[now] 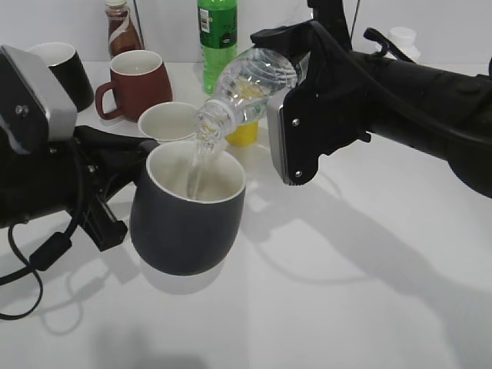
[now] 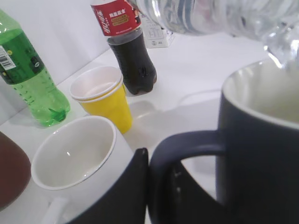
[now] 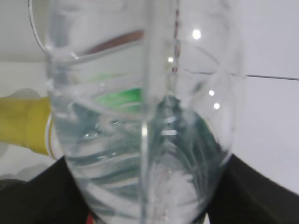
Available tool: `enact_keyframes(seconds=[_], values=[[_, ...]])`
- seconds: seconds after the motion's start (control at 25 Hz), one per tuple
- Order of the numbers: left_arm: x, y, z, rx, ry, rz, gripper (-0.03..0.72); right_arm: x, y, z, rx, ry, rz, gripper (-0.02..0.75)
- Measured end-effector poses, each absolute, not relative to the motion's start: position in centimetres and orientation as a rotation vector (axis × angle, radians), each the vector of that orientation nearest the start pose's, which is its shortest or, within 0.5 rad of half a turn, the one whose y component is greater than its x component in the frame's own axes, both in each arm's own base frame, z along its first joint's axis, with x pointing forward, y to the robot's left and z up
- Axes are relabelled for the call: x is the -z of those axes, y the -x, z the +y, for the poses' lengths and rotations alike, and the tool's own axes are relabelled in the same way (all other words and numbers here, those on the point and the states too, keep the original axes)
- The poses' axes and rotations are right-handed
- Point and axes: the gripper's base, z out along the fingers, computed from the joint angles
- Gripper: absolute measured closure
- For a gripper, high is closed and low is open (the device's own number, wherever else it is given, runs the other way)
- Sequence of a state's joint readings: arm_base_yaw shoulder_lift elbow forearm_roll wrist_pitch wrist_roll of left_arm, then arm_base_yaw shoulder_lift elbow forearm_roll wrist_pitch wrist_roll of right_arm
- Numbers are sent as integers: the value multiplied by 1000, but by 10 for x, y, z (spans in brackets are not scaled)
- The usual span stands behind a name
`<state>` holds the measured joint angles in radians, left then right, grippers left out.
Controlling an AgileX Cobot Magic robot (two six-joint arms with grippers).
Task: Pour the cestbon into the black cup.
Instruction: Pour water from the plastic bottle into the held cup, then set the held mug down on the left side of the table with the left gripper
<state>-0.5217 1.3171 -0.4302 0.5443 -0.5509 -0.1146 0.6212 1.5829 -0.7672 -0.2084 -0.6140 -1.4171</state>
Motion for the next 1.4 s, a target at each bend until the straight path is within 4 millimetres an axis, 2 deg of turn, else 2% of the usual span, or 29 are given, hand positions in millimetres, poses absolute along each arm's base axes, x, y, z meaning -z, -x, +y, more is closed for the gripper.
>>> enact_keyframes(seconds=[0.2,0.4,0.56,0.64,0.8,0.96,1.16,1.28,1.4], values=[[-214,-196,-141,369,-971,1622,643,-243,-265,203,566,1555,749,273],[-214,-197,-141,370,-957,1629,643,-239,-263,204,361,1490,932,273],[-216,-198,-140,380,-908,1630,643,-234,-258,207,85,1392,1136,273],[-218,-200,-139,378,-874,1623,643,-234,-257,208,-125,1239,1303,273],[-224,-206,-133,323,-783,1588,643,-235,-260,205,-390,972,1526,273],[-233,-222,-109,227,-582,1569,643,-234,-272,189,-500,758,1655,273],[-237,-246,-54,57,-300,1522,643,-234,-292,155,-473,587,1720,273],[-229,-257,-26,-32,-203,1519,643,-234,-298,144,-450,545,1741,273],[-212,-267,-12,-75,-157,1547,643,-232,-298,143,-445,549,1751,273]])
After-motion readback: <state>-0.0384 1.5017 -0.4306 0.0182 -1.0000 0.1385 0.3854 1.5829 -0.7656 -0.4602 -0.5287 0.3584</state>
